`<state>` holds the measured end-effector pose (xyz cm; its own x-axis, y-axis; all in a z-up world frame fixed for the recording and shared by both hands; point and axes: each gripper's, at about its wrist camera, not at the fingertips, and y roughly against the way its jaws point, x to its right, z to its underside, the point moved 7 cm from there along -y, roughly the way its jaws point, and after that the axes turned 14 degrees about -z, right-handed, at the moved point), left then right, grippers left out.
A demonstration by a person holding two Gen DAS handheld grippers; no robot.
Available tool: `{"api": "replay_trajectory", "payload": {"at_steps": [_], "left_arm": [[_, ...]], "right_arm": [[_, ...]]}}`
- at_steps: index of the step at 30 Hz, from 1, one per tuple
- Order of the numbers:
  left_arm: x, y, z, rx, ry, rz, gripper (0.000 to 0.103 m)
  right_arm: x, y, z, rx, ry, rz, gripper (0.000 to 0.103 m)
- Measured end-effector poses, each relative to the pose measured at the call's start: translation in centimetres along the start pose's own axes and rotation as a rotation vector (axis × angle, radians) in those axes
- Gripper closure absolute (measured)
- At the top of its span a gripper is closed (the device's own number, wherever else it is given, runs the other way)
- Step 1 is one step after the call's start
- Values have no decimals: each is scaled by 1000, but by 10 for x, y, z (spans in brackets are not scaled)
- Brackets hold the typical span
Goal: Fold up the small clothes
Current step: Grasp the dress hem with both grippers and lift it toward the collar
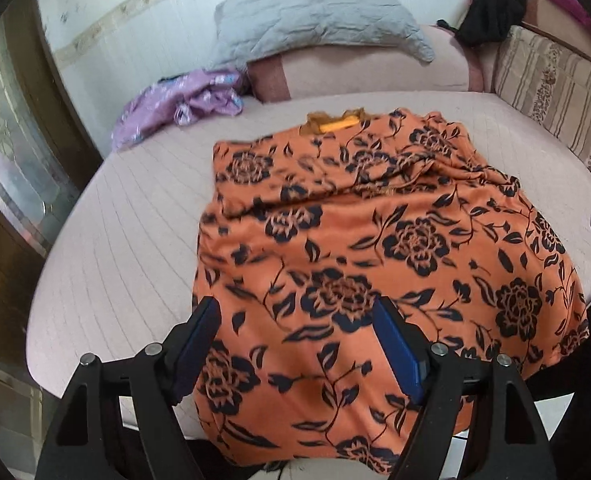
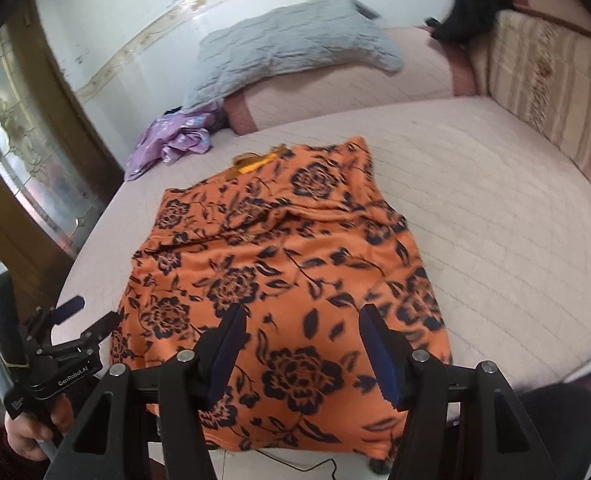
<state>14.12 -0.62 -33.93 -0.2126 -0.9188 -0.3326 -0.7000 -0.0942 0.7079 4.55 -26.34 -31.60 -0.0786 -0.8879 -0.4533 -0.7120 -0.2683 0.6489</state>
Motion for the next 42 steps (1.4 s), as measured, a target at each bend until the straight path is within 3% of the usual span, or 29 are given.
{"api": "replay_trajectory", "payload": {"at_steps": [7,13,19,25,28,30,34,35,36,38,40,42], "left_arm": [[-43,-11,24,-56,91,-52,24],[-72,-30,63,-184,140,-78,24],[-75,-42,88,-285,183,-35,24],[-68,-50,92,-330,208,14,24],[-68,-54,94,-336,198,16,40],[-71,-57,96,-347,202,18,55],[-81,-64,102,-392,250,31,54],[-83,-66,105,-405,254,32,47],[-83,-68,108,-427,258,41,37],[-82,-71,116,-463,255,60,31],[-81,-75,122,-488,255,73,31],[-79,-76,127,-488,260,94,33]], "right_arm": [[47,-1,26,-44,-107,18,40],[78,-10,50,-102,-191,29,39],[100,-17,62,-145,-250,39,39],[125,-23,73,-197,-363,63,39],[126,-27,80,-227,-392,44,39],[123,-32,85,-251,-409,23,39],[113,-42,96,-297,-362,78,40],[110,-43,97,-305,-336,99,40],[108,-44,97,-311,-320,116,43],[104,-44,98,-322,-293,131,49],[101,-42,97,-339,-259,172,62],[95,-41,95,-351,-241,178,67]]}}
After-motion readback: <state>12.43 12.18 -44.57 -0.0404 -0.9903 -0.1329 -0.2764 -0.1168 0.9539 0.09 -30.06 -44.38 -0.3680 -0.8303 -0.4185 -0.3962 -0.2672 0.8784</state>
